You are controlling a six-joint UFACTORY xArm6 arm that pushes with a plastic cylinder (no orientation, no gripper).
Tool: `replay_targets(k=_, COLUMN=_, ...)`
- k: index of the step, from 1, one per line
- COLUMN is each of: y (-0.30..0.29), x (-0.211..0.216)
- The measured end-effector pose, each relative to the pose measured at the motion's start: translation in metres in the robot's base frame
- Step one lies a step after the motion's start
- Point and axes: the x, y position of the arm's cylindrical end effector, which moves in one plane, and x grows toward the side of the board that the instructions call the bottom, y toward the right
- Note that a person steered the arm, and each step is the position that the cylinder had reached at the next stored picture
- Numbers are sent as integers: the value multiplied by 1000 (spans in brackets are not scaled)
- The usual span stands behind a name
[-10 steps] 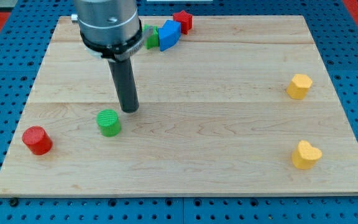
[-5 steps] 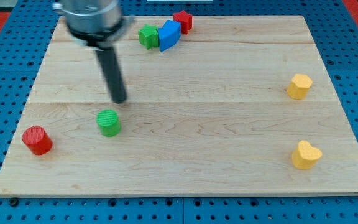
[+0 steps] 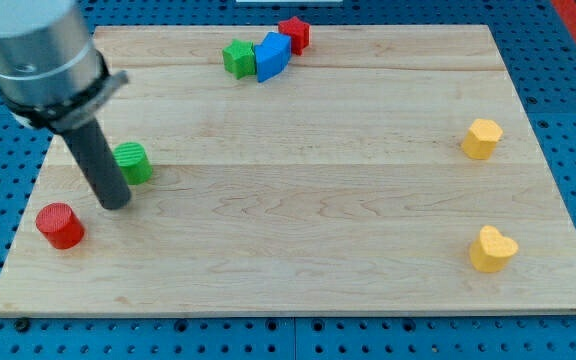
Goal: Push the green circle into the blue triangle
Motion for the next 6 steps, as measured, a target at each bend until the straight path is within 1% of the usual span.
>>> replay_targets(k=2, y=31, x=-143)
replay_targets(k=3, y=49, x=-138)
replay_targets(k=4, y=-6, x=-103)
replay_targets(k=5, y=34, x=-78)
replay_targets(k=6, y=80, x=-115)
